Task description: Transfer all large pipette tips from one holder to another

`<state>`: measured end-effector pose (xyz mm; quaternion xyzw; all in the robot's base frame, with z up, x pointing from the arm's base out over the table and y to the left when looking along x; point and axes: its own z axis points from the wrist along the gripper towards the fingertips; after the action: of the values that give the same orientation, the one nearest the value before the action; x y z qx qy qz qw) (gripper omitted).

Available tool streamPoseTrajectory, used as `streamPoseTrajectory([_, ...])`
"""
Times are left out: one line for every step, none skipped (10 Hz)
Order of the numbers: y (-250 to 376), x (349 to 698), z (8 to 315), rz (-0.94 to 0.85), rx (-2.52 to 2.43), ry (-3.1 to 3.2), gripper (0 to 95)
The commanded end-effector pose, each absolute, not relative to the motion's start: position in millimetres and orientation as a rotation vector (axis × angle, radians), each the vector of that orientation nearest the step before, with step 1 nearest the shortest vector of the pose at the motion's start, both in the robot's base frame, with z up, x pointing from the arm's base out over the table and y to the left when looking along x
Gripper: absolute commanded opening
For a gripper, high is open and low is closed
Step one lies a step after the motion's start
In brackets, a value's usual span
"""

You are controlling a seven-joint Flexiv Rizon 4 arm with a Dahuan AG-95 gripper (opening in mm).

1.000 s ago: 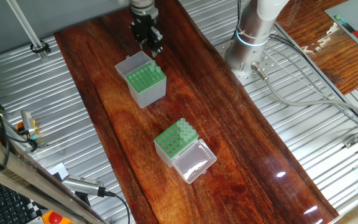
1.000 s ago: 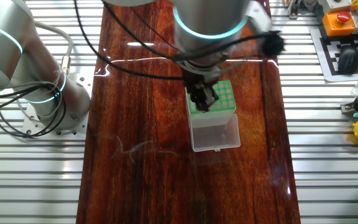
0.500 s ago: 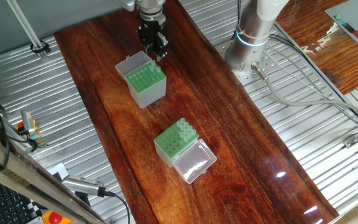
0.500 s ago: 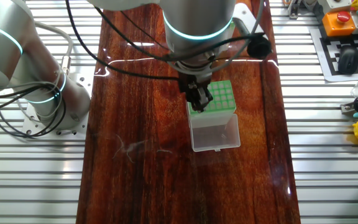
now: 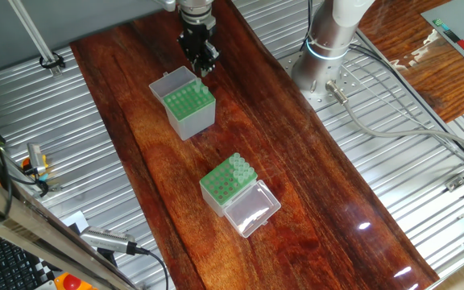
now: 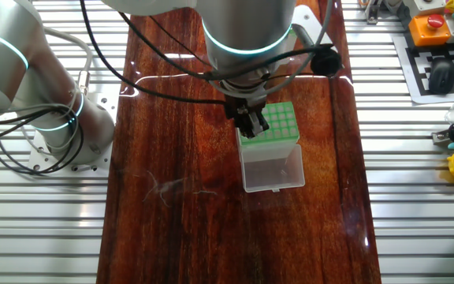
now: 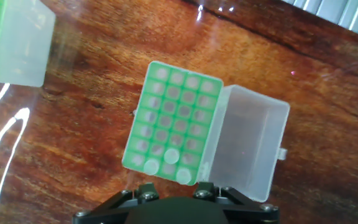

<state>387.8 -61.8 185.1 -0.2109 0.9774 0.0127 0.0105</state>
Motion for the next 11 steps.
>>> streamPoseTrajectory([-63, 392, 168, 0.036, -0.667, 3.060, 38.0])
streamPoseTrajectory([-64, 392, 165, 0.036, -0.665, 3.059, 38.0])
streamPoseTrajectory([-64, 392, 162, 0.033, -0.670, 3.058, 38.0])
streamPoseTrajectory([-64, 393, 159, 0.033, -0.676, 3.056, 38.0])
streamPoseTrajectory([-64, 393, 156, 0.031, -0.678, 3.053, 38.0])
streamPoseTrajectory([-64, 393, 152, 0.028, -0.677, 3.050, 38.0])
streamPoseTrajectory([-64, 393, 152, 0.026, -0.676, 3.050, 38.0])
streamPoseTrajectory([-64, 393, 151, 0.023, -0.674, 3.049, 19.0])
streamPoseTrajectory([-64, 393, 151, 0.023, -0.674, 3.047, 19.0])
streamPoseTrajectory([-64, 393, 151, 0.023, -0.674, 3.047, 19.0])
streamPoseTrajectory([-64, 394, 151, 0.021, -0.675, 3.047, 0.0])
